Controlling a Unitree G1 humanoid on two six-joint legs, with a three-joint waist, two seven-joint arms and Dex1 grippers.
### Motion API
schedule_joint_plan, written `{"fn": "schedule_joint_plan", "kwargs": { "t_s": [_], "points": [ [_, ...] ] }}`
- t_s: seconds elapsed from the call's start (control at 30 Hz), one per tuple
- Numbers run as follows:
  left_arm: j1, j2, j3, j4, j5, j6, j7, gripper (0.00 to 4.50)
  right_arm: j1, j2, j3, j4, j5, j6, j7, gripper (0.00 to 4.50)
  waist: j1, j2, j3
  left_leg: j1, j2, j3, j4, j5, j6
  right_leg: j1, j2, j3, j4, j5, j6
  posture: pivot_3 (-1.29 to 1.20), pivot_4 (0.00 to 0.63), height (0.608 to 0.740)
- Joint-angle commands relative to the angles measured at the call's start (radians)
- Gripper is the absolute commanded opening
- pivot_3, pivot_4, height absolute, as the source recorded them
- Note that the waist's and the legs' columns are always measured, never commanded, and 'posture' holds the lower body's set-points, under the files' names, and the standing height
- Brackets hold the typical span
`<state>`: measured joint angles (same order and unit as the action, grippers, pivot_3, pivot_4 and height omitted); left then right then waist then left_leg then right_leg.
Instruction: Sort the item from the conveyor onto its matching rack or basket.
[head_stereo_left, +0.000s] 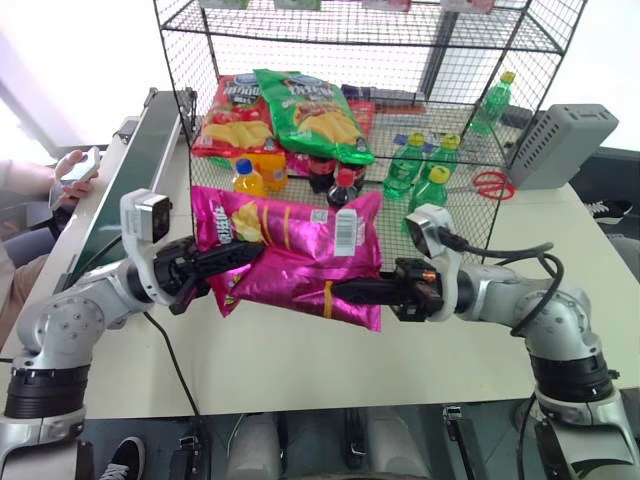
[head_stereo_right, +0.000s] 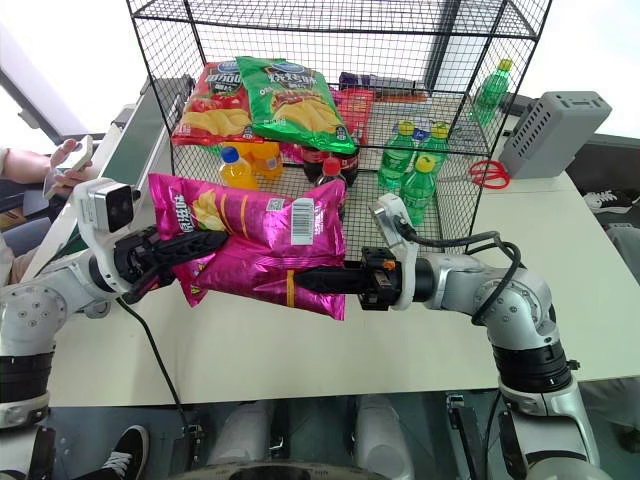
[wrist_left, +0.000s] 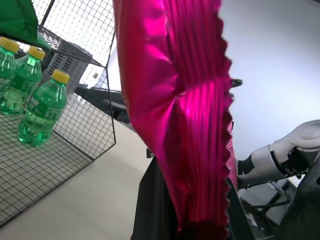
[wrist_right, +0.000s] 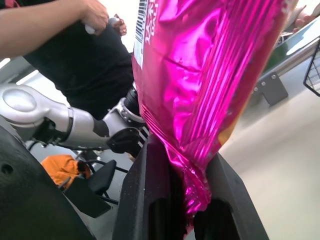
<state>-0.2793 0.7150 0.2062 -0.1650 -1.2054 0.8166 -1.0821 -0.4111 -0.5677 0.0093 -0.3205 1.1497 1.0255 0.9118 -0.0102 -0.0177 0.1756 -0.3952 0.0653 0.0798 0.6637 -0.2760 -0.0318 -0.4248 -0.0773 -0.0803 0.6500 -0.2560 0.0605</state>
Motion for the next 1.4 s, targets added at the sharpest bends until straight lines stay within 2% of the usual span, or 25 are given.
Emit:
{"fn": "schedule_joint_plan", "kwargs": {
  "t_s": [0.03, 0.1, 0.27, 0.47, 0.57, 0.63, 0.7, 0.77, 0.83, 0.9, 1.07, 1.2, 1.3, 1.4],
  "points": [
    [0.011, 0.017, 0.057, -0.022, 0.003, 0.005, 0.005, 0.91, 0.004, -0.020, 0.005, -0.007, -0.082, -0.078, 0.060, 0.00, -0.001, 0.000, 0.000, 0.000, 0.000, 0.000, 0.000, 0.000, 0.000, 0.000, 0.000, 0.000, 0.000, 0.000, 0.000, 0.00, 0.150, 0.740],
    [0.015, 0.020, 0.081, -0.019, -0.025, 0.032, 0.019, 1.87, 0.009, -0.029, -0.012, 0.008, -0.107, -0.106, 0.077, 0.00, 0.000, 0.000, 0.000, 0.000, 0.000, 0.000, 0.000, 0.000, 0.000, 0.000, 0.000, 0.000, 0.000, 0.000, 0.000, 0.00, 0.150, 0.740],
    [0.048, 0.038, 0.110, -0.011, 0.034, 0.007, 0.001, 4.36, 0.085, -0.110, -0.094, -0.020, -0.185, -0.194, 0.103, 0.00, 0.004, 0.000, 0.000, 0.000, 0.000, 0.000, 0.000, 0.000, 0.000, 0.000, 0.000, 0.000, -0.001, 0.000, 0.000, 0.00, 0.150, 0.740],
    [0.070, 0.015, 0.127, -0.022, 0.138, -0.099, 0.002, 4.44, 0.171, -0.231, -0.308, -0.094, -0.153, -0.229, 0.107, 0.00, 0.006, 0.000, 0.000, -0.001, 0.000, 0.000, 0.000, 0.000, 0.000, -0.001, -0.001, -0.001, -0.001, 0.000, 0.000, 0.00, 0.150, 0.740],
    [0.051, -0.022, 0.107, -0.019, 0.175, -0.139, 0.024, 4.44, 0.207, -0.276, -0.414, -0.106, -0.249, -0.357, 0.121, 0.00, 0.012, -0.001, 0.000, -0.001, 0.000, 0.000, 0.000, 0.000, 0.000, -0.001, -0.001, -0.001, -0.001, 0.000, 0.000, 0.00, 0.150, 0.740],
    [0.034, -0.036, 0.080, -0.011, 0.220, -0.174, 0.012, 4.44, 0.188, -0.271, -0.490, -0.092, -0.255, -0.413, 0.092, 0.00, 0.017, -0.001, 0.001, -0.001, 0.000, 0.000, 0.000, 0.000, 0.000, -0.001, -0.001, -0.001, -0.002, 0.000, 0.000, 0.00, 0.150, 0.740],
    [0.012, -0.049, 0.070, 0.012, 0.249, -0.200, 0.002, 4.44, 0.180, -0.271, -0.531, -0.080, -0.285, -0.469, 0.073, 0.00, 0.020, -0.001, 0.001, -0.001, 0.000, 0.000, 0.000, 0.000, 0.000, -0.001, 0.000, -0.001, -0.002, 0.000, 0.000, 0.00, 0.150, 0.740],
    [-0.017, -0.058, 0.056, 0.040, 0.283, -0.228, -0.007, 4.44, 0.175, -0.271, -0.547, -0.053, -0.380, -0.566, 0.046, 0.00, 0.023, -0.001, 0.000, -0.001, 0.000, 0.000, 0.000, 0.000, 0.000, -0.001, 0.000, -0.001, -0.002, 0.000, 0.000, 0.00, 0.150, 0.740],
    [-0.047, -0.065, 0.039, 0.065, 0.314, -0.251, -0.015, 4.44, 0.157, -0.272, -0.531, -0.027, -0.473, -0.658, 0.022, 0.00, 0.023, -0.001, 0.000, -0.001, 0.000, 0.000, 0.000, 0.000, 0.000, -0.001, 0.000, -0.001, -0.002, 0.000, 0.000, 0.00, 0.150, 0.740],
    [-0.075, -0.089, 0.017, 0.077, 0.374, -0.317, -0.003, 4.44, 0.158, -0.297, -0.422, 0.025, -0.727, -0.908, 0.016, 0.00, 0.020, -0.001, 0.001, -0.001, 0.000, 0.001, 0.000, 0.000, 0.000, -0.001, 0.000, 0.000, -0.002, 0.000, 0.000, 0.00, 0.150, 0.740],
    [-0.076, -0.097, 0.009, 0.083, 0.412, -0.359, -0.037, 4.44, 0.077, -0.235, -0.347, 0.134, -0.901, -1.124, -0.095, 0.00, 0.017, -0.001, 0.001, -0.001, 0.000, 0.001, 0.000, 0.000, 0.000, -0.001, 0.000, 0.000, -0.002, 0.000, 0.000, 0.00, 0.150, 0.740],
    [-0.067, -0.096, 0.009, 0.072, 0.422, -0.371, -0.042, 4.44, 0.036, -0.288, -0.259, 0.271, -1.181, -1.339, -0.207, 0.00, 0.017, -0.001, 0.001, -0.001, 0.000, 0.001, 0.000, 0.000, 0.000, -0.001, 0.000, 0.000, -0.001, 0.000, 0.001, 0.00, 0.150, 0.740],
    [-0.061, -0.098, 0.007, 0.059, 0.437, -0.387, -0.038, 4.44, 0.000, -0.349, -0.209, 0.386, -1.390, -1.425, -0.336, 0.00, 0.018, 0.000, 0.001, -0.002, 0.000, 0.002, 0.000, 0.000, -0.001, -0.001, -0.001, 0.000, -0.001, 0.000, 0.001, 0.00, 0.150, 0.740],
    [-0.056, -0.105, 0.008, 0.050, 0.454, -0.412, -0.029, 4.44, -0.060, -0.356, -0.166, 0.446, -1.503, -1.399, -0.441, 0.00, 0.016, 0.000, 0.001, -0.002, 0.000, 0.002, 0.001, 0.001, -0.001, -0.001, -0.001, 0.000, -0.001, 0.000, 0.001, 0.00, 0.150, 0.740]
  ]
}}
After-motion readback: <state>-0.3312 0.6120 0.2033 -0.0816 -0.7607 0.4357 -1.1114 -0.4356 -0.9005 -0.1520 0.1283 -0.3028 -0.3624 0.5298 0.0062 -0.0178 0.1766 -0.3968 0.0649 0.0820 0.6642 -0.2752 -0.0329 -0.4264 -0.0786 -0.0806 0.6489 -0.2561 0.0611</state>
